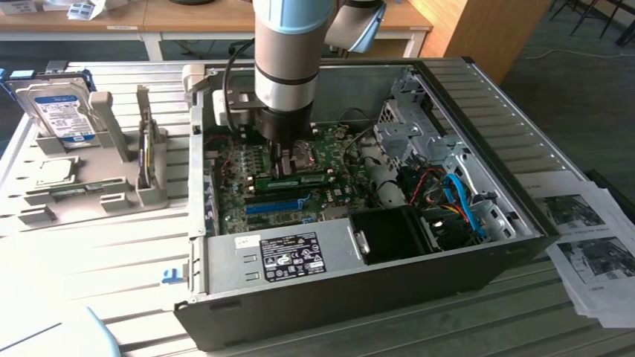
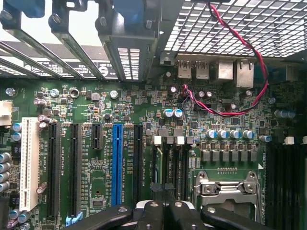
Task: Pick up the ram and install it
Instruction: 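Press down the ram until it locks into place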
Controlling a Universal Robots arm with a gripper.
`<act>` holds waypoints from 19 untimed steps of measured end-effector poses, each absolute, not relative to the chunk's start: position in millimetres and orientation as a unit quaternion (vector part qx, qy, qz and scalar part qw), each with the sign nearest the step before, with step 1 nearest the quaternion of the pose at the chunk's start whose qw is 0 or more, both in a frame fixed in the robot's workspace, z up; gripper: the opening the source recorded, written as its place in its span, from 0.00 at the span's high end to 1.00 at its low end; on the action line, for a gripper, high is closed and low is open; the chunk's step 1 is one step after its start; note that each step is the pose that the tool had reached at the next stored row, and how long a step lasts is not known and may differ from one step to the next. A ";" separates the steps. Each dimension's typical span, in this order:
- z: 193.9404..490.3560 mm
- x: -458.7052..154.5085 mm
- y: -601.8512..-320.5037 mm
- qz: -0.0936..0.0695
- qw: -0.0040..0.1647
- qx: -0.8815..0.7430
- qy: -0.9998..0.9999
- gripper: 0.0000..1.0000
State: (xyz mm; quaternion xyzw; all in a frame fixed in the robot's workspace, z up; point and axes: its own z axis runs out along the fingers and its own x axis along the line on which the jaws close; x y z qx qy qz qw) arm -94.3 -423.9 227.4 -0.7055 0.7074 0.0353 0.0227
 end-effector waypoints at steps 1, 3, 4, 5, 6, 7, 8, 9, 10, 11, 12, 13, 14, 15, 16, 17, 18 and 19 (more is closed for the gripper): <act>227.4 -94.3 -423.9 0.035 0.023 -0.706 0.707 0.91; 227.4 -94.3 -423.9 0.035 0.023 -0.706 0.707 0.91; 227.4 -94.3 -424.0 0.035 0.023 -0.706 0.707 0.91; 227.2 -94.3 -424.1 0.035 0.023 -0.706 0.707 0.91; 227.0 -94.3 -424.2 0.035 0.023 -0.706 0.707 0.91; 226.8 -94.3 -424.4 0.035 0.023 -0.706 0.707 0.91; 226.6 -94.3 -424.6 0.035 0.023 -0.706 0.707 0.91; 226.3 -94.3 -424.8 0.035 0.023 -0.706 0.707 0.91; 226.1 -94.3 -425.0 0.035 0.023 -0.706 0.707 0.91; 226.0 -94.3 -425.2 0.035 0.023 -0.706 0.707 0.91; 225.9 -94.3 -425.3 0.035 0.023 -0.706 0.707 0.91; 225.9 -94.3 -425.4 0.035 0.023 -0.706 0.707 0.91; 225.8 -94.3 -425.5 0.035 0.023 -0.706 0.707 0.91; 225.6 -94.3 -425.5 0.035 0.023 -0.706 0.707 0.91; 225.5 -94.3 -425.6 0.035 0.023 -0.706 0.707 0.91; 225.4 -94.3 -425.7 0.035 0.023 -0.706 0.707 0.91; 225.1 -94.4 -425.7 0.035 0.023 -0.706 0.707 0.91; 224.9 -94.4 -425.7 0.035 0.023 -0.706 0.707 0.91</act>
